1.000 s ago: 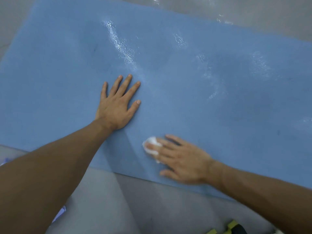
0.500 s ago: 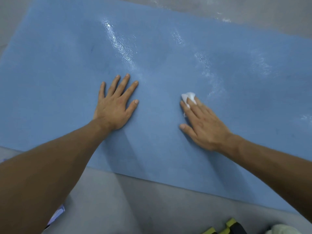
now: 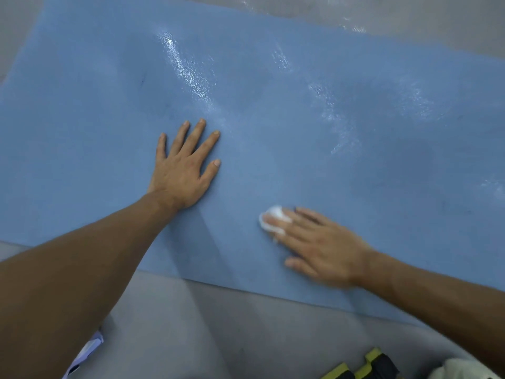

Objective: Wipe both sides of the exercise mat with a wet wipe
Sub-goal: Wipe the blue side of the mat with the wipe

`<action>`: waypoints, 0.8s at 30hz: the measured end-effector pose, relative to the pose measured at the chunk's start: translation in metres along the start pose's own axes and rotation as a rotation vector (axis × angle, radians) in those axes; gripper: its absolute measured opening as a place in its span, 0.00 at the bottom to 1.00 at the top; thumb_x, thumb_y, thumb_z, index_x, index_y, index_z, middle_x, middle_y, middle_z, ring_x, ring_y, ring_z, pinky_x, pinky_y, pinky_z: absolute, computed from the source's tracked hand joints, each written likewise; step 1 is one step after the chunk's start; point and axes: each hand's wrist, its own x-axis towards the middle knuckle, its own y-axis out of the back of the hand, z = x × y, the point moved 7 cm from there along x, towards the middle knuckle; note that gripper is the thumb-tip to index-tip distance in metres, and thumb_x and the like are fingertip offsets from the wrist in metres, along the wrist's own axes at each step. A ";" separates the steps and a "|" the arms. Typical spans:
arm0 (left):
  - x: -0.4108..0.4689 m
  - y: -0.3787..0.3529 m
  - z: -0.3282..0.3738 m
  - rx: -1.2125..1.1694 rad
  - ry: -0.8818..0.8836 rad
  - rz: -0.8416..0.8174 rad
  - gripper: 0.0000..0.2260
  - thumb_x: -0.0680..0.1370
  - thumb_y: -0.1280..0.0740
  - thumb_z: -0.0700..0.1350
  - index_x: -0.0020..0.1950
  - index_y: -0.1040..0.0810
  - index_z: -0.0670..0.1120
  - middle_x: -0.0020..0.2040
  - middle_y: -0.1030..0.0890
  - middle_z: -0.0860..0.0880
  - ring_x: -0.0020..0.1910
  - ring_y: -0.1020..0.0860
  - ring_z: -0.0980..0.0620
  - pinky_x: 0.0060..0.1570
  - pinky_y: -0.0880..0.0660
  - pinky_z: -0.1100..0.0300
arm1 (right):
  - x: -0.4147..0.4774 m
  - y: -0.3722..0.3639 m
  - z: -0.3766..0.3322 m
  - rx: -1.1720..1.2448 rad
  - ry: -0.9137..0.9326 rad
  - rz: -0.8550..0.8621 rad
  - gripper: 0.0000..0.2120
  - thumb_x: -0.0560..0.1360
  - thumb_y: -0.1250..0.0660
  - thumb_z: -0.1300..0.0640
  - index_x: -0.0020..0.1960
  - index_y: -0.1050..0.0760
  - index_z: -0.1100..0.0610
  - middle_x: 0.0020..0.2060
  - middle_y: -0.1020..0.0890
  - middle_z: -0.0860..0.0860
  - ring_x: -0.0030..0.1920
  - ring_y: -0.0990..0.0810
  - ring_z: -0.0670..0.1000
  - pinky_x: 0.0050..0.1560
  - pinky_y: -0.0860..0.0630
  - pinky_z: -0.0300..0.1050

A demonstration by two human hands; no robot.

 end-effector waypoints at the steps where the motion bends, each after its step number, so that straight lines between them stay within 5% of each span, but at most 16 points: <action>1: -0.001 0.000 0.002 -0.014 0.008 -0.003 0.27 0.84 0.52 0.62 0.84 0.47 0.61 0.85 0.51 0.56 0.84 0.54 0.51 0.79 0.58 0.37 | 0.006 0.006 0.023 0.002 -0.092 0.028 0.31 0.86 0.52 0.40 0.85 0.50 0.52 0.84 0.46 0.48 0.84 0.49 0.51 0.81 0.50 0.50; 5: -0.007 -0.002 0.016 -0.039 0.030 -0.008 0.25 0.86 0.49 0.57 0.84 0.47 0.60 0.85 0.51 0.57 0.84 0.56 0.53 0.79 0.60 0.37 | 0.014 0.026 0.112 0.015 -0.420 0.080 0.34 0.84 0.58 0.36 0.84 0.46 0.53 0.84 0.43 0.49 0.83 0.44 0.55 0.79 0.48 0.52; 9: -0.015 -0.006 0.033 -0.028 -0.015 0.002 0.26 0.85 0.50 0.59 0.84 0.46 0.59 0.85 0.51 0.56 0.84 0.55 0.52 0.79 0.58 0.35 | 0.008 0.029 0.146 0.145 -0.622 0.071 0.38 0.81 0.59 0.34 0.85 0.48 0.54 0.84 0.47 0.52 0.84 0.49 0.58 0.80 0.48 0.55; 20: -0.032 -0.018 0.078 -0.005 -0.107 0.029 0.26 0.84 0.51 0.59 0.83 0.43 0.58 0.85 0.49 0.55 0.84 0.53 0.50 0.78 0.56 0.34 | -0.040 -0.015 -0.032 0.022 0.001 -0.030 0.33 0.86 0.47 0.41 0.85 0.50 0.56 0.85 0.52 0.50 0.84 0.53 0.54 0.82 0.53 0.53; 24: -0.032 -0.019 0.079 -0.006 -0.100 0.026 0.26 0.84 0.51 0.59 0.84 0.44 0.58 0.85 0.50 0.55 0.84 0.53 0.50 0.79 0.56 0.34 | -0.050 -0.018 -0.045 -0.024 0.118 -0.053 0.32 0.87 0.48 0.42 0.85 0.51 0.56 0.85 0.51 0.49 0.84 0.52 0.54 0.81 0.50 0.53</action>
